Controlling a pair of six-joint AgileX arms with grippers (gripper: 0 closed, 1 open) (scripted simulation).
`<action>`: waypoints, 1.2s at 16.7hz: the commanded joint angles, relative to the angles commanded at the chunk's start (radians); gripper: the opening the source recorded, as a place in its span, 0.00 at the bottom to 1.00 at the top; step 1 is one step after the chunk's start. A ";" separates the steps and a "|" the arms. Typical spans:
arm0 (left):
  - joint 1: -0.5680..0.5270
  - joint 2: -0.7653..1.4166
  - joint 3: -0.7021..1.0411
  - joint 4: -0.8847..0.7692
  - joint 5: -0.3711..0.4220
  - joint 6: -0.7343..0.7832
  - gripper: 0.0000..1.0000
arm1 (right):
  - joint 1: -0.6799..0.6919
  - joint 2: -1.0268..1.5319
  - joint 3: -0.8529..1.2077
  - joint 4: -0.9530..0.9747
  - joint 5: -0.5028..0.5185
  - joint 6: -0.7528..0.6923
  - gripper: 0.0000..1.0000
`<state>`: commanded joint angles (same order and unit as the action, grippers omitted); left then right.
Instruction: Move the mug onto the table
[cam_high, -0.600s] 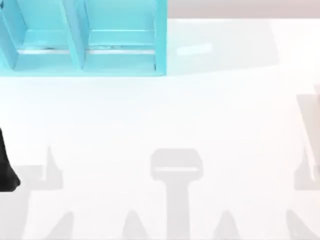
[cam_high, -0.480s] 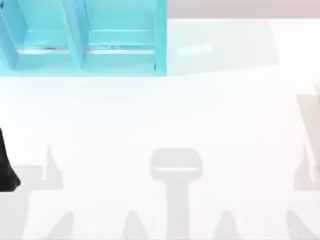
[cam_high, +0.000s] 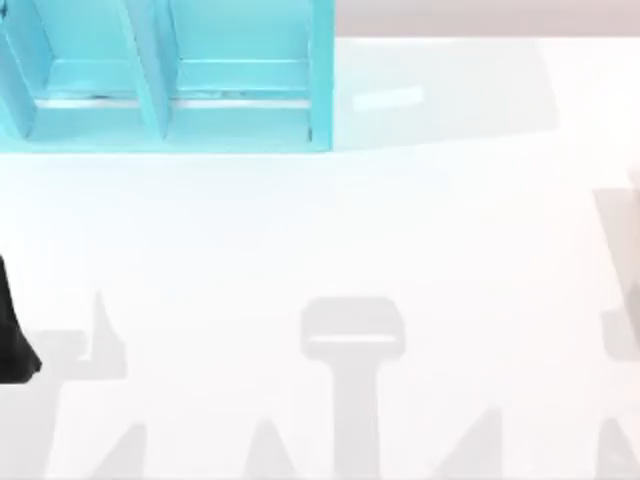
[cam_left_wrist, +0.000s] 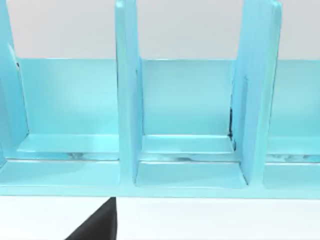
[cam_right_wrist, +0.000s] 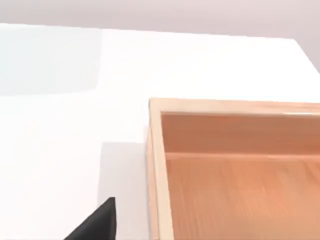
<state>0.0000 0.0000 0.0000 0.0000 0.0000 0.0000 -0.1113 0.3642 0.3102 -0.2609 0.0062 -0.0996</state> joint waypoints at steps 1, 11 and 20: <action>0.000 0.000 0.000 0.000 0.000 0.000 1.00 | -0.023 0.083 0.067 -0.056 0.000 -0.022 1.00; 0.000 0.000 0.000 0.000 0.000 0.000 1.00 | -0.268 0.945 0.809 -0.668 -0.005 -0.262 1.00; 0.000 0.000 0.000 0.000 0.000 0.000 1.00 | -0.413 1.454 1.253 -1.031 -0.007 -0.409 1.00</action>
<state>0.0000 0.0000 0.0000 0.0000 0.0000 0.0000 -0.5239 1.8186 1.5630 -1.2917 -0.0009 -0.5084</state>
